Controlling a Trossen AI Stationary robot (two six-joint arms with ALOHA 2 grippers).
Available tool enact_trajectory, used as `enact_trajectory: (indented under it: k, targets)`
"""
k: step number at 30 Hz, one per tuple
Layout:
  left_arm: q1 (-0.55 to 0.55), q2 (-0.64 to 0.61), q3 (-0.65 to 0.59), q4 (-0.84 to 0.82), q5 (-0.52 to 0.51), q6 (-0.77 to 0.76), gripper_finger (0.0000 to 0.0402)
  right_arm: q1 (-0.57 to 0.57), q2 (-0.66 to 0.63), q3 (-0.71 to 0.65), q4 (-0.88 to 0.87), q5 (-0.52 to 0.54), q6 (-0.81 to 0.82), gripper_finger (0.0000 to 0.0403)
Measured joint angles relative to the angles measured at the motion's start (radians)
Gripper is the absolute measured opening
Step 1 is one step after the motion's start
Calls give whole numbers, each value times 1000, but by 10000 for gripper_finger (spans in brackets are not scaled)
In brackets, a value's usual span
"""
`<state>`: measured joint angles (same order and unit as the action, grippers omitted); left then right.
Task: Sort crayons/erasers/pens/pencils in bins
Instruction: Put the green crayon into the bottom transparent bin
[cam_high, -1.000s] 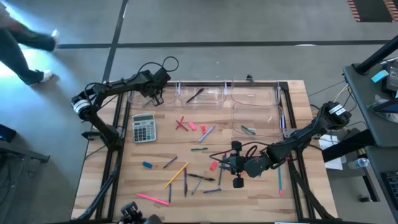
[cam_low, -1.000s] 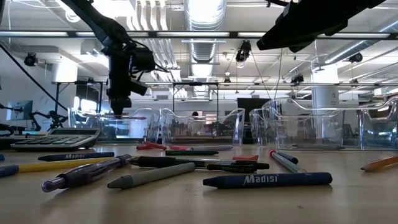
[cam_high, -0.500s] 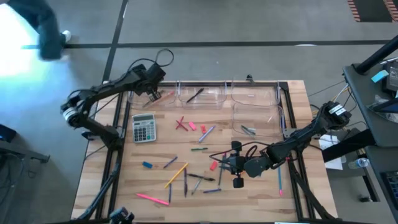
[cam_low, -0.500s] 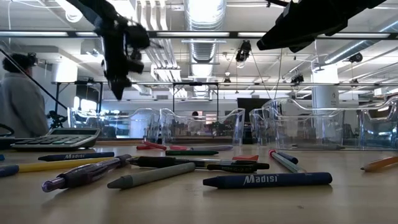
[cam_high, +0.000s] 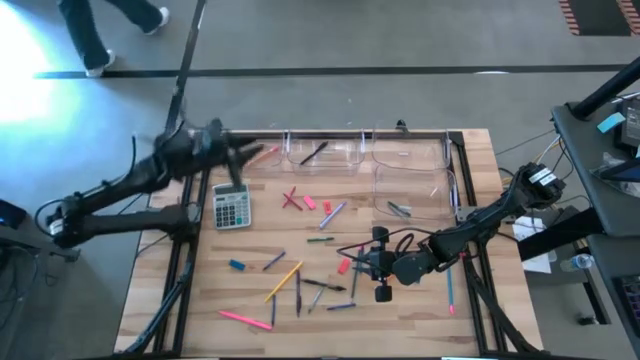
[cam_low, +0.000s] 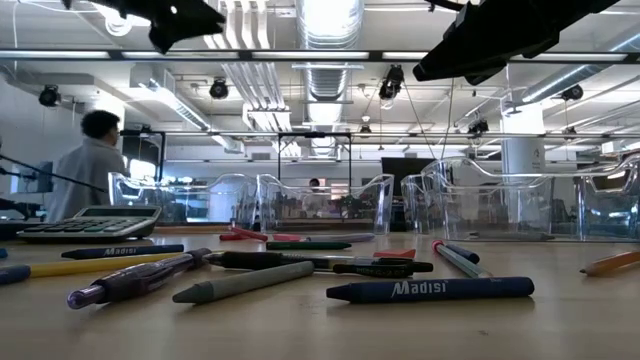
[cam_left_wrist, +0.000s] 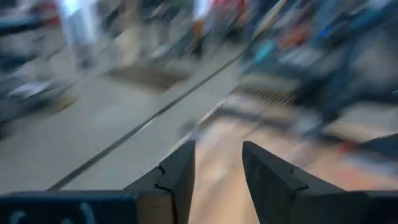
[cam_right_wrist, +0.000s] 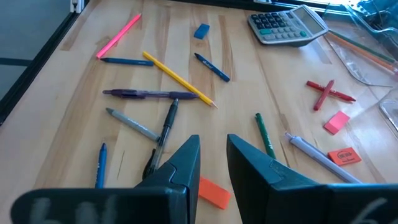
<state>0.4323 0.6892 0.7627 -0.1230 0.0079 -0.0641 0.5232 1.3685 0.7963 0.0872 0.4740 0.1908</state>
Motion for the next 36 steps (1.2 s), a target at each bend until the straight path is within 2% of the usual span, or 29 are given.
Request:
enact_trajectory:
  k: [2,6,10,13,17,20,28,36]
  targets:
    - [-113,-68,-102,106,-48,-53,101,0,0,0,0,0,0,73]
    - [-335,-135,-280,294,-182,-60,76,0,0,0,0,3,0,73]
    - [-495,-125,-421,451,-382,-53,53,0,0,0,0,11,-1,73]
    - [-560,-77,-494,571,-436,-59,37,0,0,0,0,25,0,73]
    - [-600,13,-531,683,-438,-87,14,0,0,0,0,26,0,73]
    - [-614,92,-534,701,-439,-112,2,0,0,-1,0,26,6,73]
    - [-617,264,-497,744,-438,-120,0,0,0,-12,-1,26,48,73]
    - [-617,335,-451,743,-433,-75,0,0,0,-19,-2,26,79,73]
